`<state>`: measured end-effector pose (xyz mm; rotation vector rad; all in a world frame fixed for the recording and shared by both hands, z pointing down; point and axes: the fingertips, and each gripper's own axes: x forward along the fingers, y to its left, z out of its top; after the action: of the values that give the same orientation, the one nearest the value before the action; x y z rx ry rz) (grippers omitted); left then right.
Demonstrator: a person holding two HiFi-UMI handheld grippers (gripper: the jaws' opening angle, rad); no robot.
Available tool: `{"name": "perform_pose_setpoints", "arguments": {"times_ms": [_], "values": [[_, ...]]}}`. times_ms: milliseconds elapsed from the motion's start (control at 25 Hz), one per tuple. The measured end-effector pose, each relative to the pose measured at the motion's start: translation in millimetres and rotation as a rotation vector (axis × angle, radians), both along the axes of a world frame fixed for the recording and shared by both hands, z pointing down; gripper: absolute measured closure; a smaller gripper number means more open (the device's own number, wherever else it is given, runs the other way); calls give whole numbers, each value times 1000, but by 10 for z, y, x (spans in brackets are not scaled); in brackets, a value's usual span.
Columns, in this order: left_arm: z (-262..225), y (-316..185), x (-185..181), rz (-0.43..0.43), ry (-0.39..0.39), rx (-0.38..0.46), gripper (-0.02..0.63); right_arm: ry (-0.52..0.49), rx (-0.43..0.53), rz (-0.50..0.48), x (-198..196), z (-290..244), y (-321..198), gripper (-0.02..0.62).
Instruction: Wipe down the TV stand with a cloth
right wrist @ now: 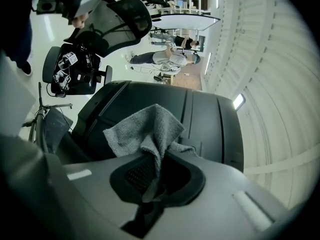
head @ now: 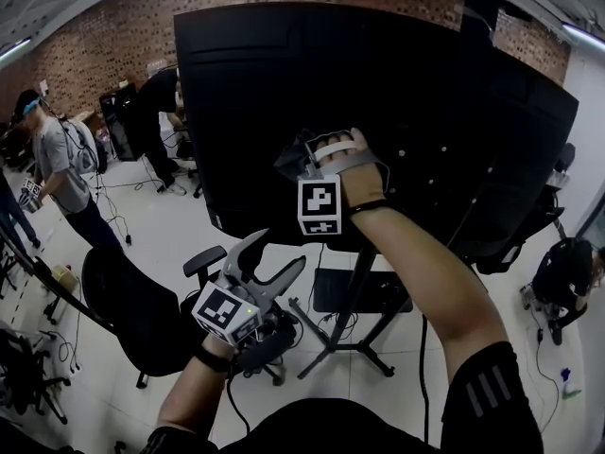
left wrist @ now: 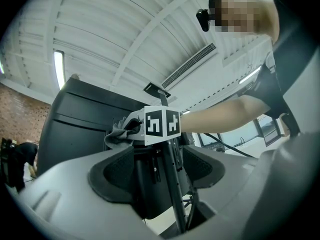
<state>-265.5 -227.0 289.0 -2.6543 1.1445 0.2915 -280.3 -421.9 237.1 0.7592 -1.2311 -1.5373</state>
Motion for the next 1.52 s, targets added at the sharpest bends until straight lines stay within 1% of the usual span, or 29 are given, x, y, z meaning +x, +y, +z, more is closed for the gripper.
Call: {"name": "perform_pose_setpoints", "arguments": {"times_ms": [120, 240, 320, 400, 520, 600, 680, 840, 920, 1080, 1200, 1360, 1440, 1520], "values": [[17, -4, 5, -9, -4, -7, 287, -11, 9, -18, -49, 0, 29, 568], [33, -19, 83, -4, -9, -14, 287, -24, 11, -42, -63, 8, 56, 568], [39, -36, 144, -1, -7, -19, 287, -57, -5, -68, -38, 10, 98, 568], [49, -54, 196, 2, -6, -24, 287, -133, -52, -109, -6, 10, 204, 568], [70, -82, 297, 14, -6, -25, 287, -265, -137, -183, 109, -22, 494, 568], [74, -87, 375, 30, 1, -24, 287, -310, -152, -219, 248, -49, 705, 568], [62, -72, 467, 46, 7, -29, 287, -377, -182, -246, 436, -70, 878, 568], [95, -73, 711, 90, 11, -40, 287, -618, -336, -254, 953, -104, 1026, 568], [82, -85, 835, 110, 15, -38, 287, -721, -384, -240, 1243, -147, 1002, 566], [-6, -137, 1045, 142, 15, -13, 287, -863, -371, -200, 1809, -371, 891, 566], [-185, -168, 1200, 158, 8, 14, 287, -985, -382, -201, 2089, -618, 818, 566], [-416, -206, 1365, 176, -5, 64, 287, -1125, -408, -215, 2280, -840, 703, 566], [-489, -248, 1417, 177, -5, 75, 287, -1162, -423, -208, 2320, -868, 622, 566], [-501, -289, 1452, 177, -1, 74, 287, -1180, -449, -195, 2324, -815, 543, 566]]}}
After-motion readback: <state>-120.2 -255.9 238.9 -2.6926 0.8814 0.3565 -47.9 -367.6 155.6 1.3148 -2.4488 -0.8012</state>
